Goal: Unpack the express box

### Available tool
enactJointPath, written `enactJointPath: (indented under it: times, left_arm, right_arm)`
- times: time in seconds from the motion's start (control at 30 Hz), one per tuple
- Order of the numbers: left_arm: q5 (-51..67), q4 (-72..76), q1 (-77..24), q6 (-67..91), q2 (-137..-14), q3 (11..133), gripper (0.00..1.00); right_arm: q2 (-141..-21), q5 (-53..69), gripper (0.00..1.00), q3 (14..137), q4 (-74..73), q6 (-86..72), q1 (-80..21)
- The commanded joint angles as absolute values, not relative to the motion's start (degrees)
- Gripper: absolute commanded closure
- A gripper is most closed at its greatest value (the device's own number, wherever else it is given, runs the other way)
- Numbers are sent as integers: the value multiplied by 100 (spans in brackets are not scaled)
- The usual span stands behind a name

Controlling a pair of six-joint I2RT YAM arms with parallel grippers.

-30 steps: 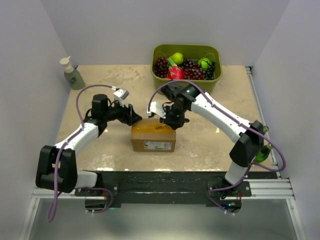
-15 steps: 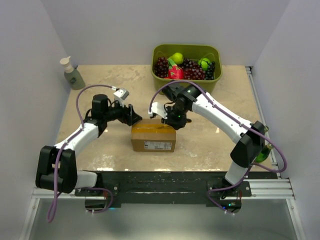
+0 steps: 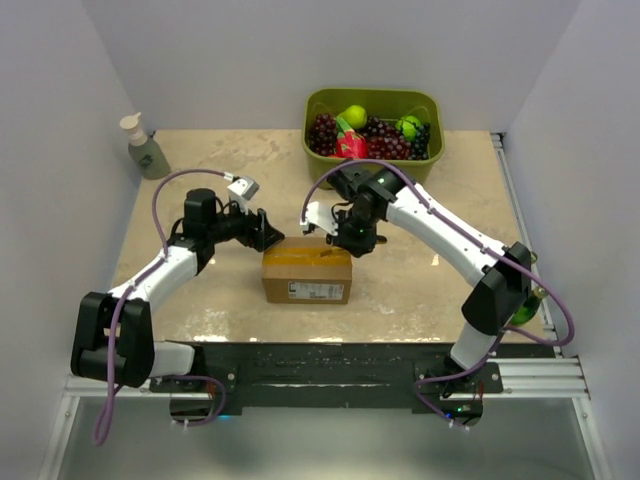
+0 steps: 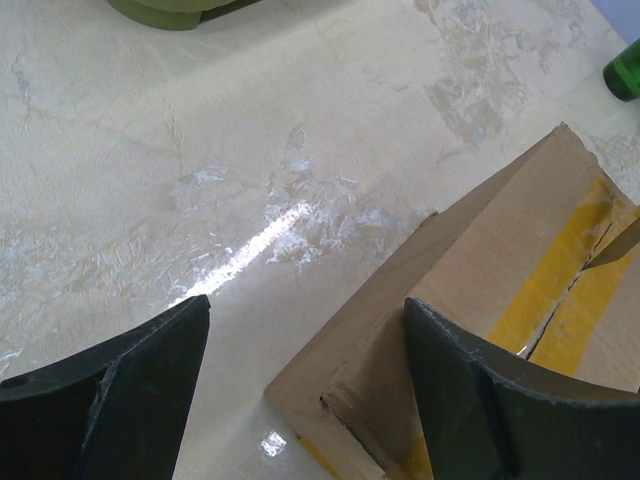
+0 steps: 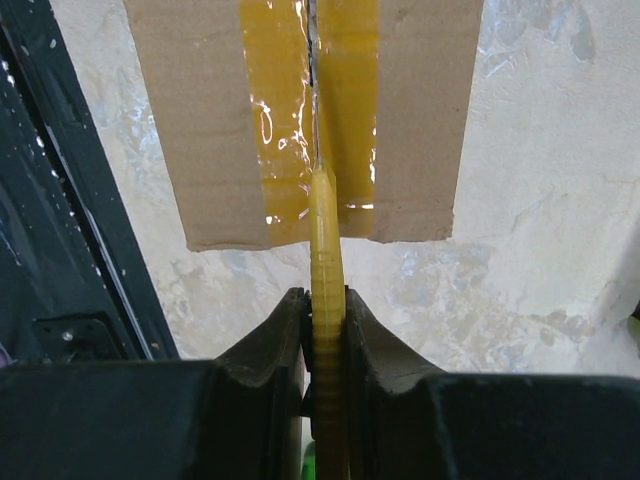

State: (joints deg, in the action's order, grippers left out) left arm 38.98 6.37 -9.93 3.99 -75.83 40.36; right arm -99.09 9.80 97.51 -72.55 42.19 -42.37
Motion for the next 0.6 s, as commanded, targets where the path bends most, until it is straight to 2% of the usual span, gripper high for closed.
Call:
enactJointPath:
  times: [0.0, 0.17, 0.57]
  left_arm:
    - [3700, 158, -1072, 105, -7646, 3832, 18]
    - [3630, 149, -1072, 149, -7603, 3876, 18]
    - [3499, 150, -1081, 71, -7699, 3850, 18]
  right_arm:
    - [-10115, 398, 100, 10002, -7619, 4271, -4358]
    - [-10450, 53, 100, 10389, -8077, 4105, -4605]
    - [-10144, -528, 100, 9932, -8104, 4148, -4571]
